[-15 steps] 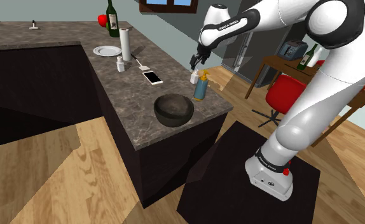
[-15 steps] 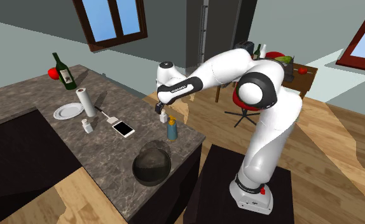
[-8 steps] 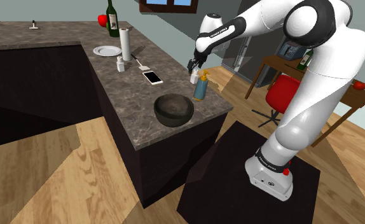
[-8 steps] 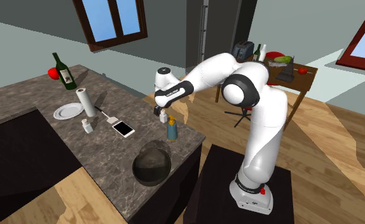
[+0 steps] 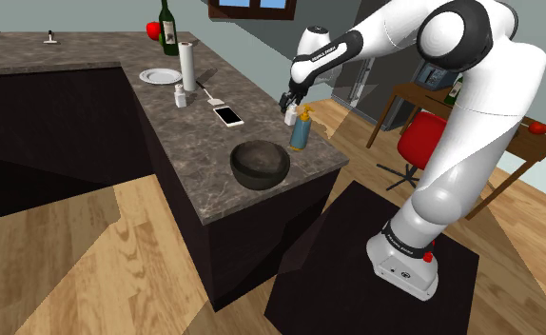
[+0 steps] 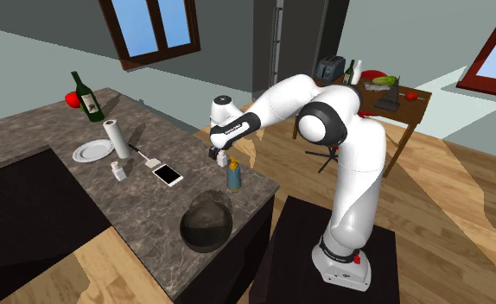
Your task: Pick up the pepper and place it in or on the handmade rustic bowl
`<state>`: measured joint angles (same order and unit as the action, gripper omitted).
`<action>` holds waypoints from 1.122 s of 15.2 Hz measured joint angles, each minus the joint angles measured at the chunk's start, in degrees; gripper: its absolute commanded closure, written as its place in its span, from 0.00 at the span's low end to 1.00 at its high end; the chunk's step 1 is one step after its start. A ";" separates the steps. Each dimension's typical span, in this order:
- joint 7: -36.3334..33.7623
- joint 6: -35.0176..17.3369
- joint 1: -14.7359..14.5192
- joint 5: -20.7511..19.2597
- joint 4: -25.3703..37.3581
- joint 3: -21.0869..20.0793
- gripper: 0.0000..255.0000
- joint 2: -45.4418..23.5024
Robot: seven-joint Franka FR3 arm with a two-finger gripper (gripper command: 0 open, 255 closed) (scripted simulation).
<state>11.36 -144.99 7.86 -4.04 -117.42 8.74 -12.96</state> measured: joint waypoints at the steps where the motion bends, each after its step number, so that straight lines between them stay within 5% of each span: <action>1: 0.00 -0.01 0.00 0.00 0.00 0.00 0.00 -0.01; 2: 0.00 -0.02 0.00 0.00 0.00 0.00 0.00 -0.02; 3: 0.00 -0.02 0.00 0.00 0.00 0.00 1.00 -0.02; 17: 0.17 2.13 -0.01 -0.04 0.92 0.03 1.00 1.26</action>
<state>11.52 -142.85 7.85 -4.09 -116.50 8.77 -11.71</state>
